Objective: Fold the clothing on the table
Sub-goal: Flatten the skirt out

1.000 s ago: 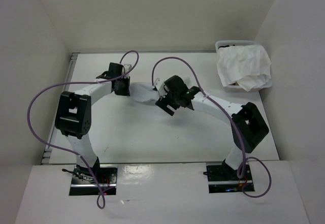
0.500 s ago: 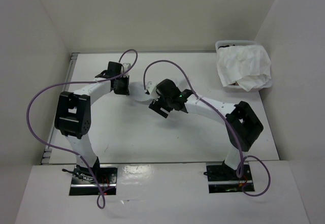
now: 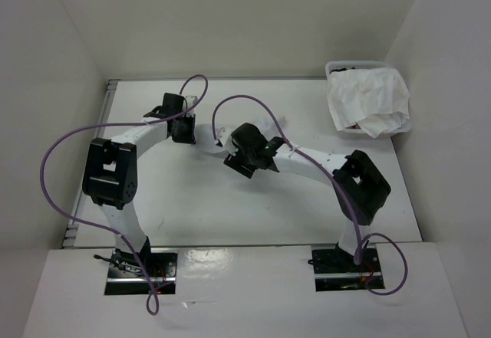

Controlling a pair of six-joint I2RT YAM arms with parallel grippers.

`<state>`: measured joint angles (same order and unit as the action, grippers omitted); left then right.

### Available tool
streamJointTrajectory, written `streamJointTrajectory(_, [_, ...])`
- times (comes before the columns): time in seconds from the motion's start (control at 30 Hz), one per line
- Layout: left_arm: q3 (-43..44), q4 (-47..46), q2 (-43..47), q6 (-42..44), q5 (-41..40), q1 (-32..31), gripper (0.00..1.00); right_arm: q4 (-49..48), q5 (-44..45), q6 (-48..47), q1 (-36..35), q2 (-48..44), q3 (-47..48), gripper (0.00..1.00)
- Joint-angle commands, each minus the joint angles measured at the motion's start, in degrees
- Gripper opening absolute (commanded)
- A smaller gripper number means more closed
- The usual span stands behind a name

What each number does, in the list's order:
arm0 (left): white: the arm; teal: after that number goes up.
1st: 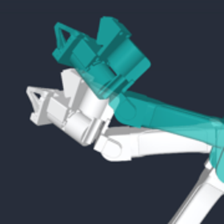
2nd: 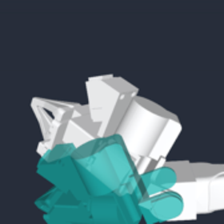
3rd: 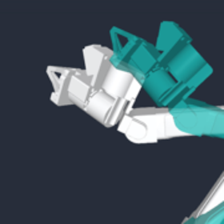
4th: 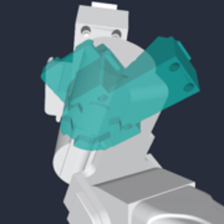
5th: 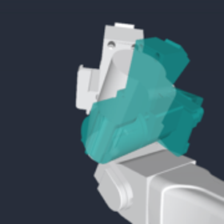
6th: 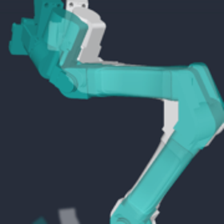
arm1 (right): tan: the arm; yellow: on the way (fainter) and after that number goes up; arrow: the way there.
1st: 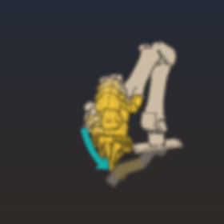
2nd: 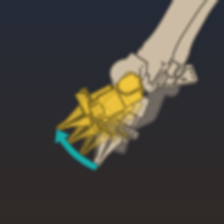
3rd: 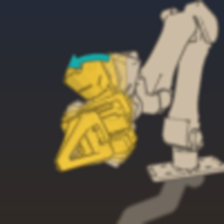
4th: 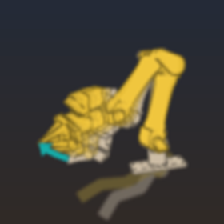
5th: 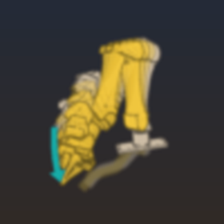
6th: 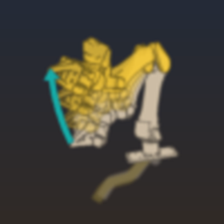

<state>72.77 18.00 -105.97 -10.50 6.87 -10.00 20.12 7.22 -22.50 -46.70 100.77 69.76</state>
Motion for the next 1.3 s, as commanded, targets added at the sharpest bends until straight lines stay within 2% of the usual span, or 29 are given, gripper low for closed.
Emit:
streamJointTrajectory(0.0, [1.8,-0.2,2.1,0.7,1.1,0.3,0.09,-3.1,2.4,-0.9,-0.1,1.4,0.0,0.72])
streamJointTrajectory(0.1, [1.8,-0.2,2.1,0.7,1.1,0.3,0.09,-3.1,2.4,-1.4,-0.1,2.6,0.0,0.64])
streamJointTrajectory(0.2, [1.8,-0.2,2.1,0.7,1.6,0.3,0.09,-3.1,2.4,-1.4,-0.1,2.6,0.0,0.44])
streamJointTrajectory(0.23, [1.8,-0.2,2.1,0.7,1.7,0.3,0.09,-3.8,3.7,-1.4,-0.1,2.6,0.0,0.37])
streamJointTrajectory(0.27, [1.8,-0.2,2.1,0.7,1.7,0.3,0.09,-3.8,3.7,-1.4,-0.1,2.6,-0.6,0.19])
streamJointTrajectory(0.33, [1.8,-0.2,2.1,0.7,1.7,0.3,0.09,-4.3,4.6,-1.4,-0.1,2.6,-1.1,0.03])
streamJointTrajectory(0.37, [1.8,-0.2,2.1,0.7,1.7,0.3,0.09,-4.3,4.6,-1.4,-0.1,2.1,-1.1,0.00])
streamJointTrajectory(0.6, [2.5,1.6,5.7,1.2,1.7,0.3,0.09,-3.2,6.2,-1.4,3.9,-5.8,-0.9,0.00])
streamJointTrajectory(0.93, [6.9,5.9,21.0,4.1,-2.7,0.9,0.10,1.1,7.5,-0.9,14.8,-29.2,6.9,0.00])
streamJointTrajectory(1.07, [8.0,5.4,29.2,4.8,-4.9,0.9,0.10,1.1,8.0,-1.4,17.3,-36.2,8.2,0.00])
streamJointTrajectory(1.27, [10.8,5.4,39.2,5.9,-7.6,0.9,0.10,4.9,6.1,0.1,20.6,-41.6,12.0,0.00])
